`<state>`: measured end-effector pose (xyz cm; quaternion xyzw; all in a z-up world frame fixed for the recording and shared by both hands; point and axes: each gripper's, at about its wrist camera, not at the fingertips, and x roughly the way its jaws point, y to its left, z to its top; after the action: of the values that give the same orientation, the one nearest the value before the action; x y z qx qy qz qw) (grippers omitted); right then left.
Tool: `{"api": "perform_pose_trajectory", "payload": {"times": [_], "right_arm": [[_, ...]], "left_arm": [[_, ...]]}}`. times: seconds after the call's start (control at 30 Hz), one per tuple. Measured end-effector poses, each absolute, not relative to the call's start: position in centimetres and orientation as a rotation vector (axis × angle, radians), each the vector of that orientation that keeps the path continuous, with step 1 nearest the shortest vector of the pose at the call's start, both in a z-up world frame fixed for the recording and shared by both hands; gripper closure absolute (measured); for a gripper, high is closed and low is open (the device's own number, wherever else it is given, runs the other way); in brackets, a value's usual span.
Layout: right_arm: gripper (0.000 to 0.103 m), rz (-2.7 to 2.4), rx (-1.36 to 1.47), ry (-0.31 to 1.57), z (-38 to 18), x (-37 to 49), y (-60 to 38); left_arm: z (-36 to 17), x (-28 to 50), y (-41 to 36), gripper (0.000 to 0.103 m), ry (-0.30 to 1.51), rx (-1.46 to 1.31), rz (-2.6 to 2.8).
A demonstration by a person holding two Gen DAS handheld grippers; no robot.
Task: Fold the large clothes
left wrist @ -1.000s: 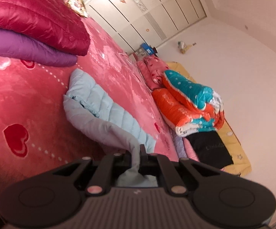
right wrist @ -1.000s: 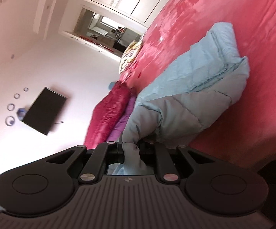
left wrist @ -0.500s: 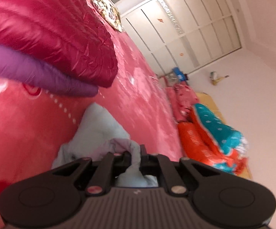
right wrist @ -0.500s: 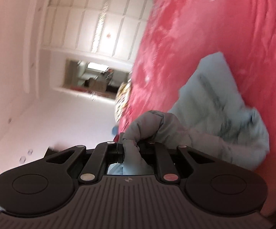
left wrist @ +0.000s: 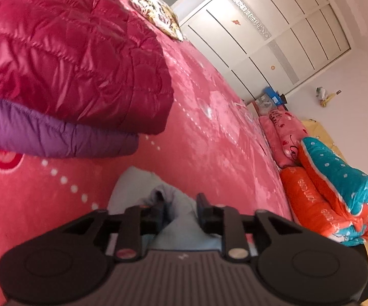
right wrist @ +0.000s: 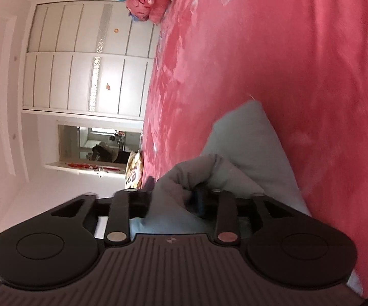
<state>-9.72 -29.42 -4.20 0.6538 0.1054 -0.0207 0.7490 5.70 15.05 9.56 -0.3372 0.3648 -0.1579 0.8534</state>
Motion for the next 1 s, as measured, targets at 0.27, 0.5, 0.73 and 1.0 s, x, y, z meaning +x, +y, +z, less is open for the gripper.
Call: {"api": "perform_pose_trajectory", "payload": {"times": [0.27, 0.5, 0.73, 1.0], "right_arm": [[0.007, -0.084, 1.291, 0.147, -3.0, -11.7, -29.6], [0.000, -0.130, 1.098, 0.054, -0.6, -12.0, -29.8], [0.001, -0.035, 0.754, 0.212, 2.2, -8.6, -25.0], [0.002, 0.003, 0.431, 0.426, 1.9, -3.7, -19.1]], "left_arm": [[12.4, 5.2, 15.2, 0.034, 0.616, -0.601, -0.343], [12.7, 2.3, 12.2, 0.034, 0.593, -0.317, -0.407], [10.8, 0.8, 6.2, 0.034, 0.596, -0.061, -0.489], [8.5, 3.0, 2.2, 0.034, 0.608, 0.084, -0.454]]}}
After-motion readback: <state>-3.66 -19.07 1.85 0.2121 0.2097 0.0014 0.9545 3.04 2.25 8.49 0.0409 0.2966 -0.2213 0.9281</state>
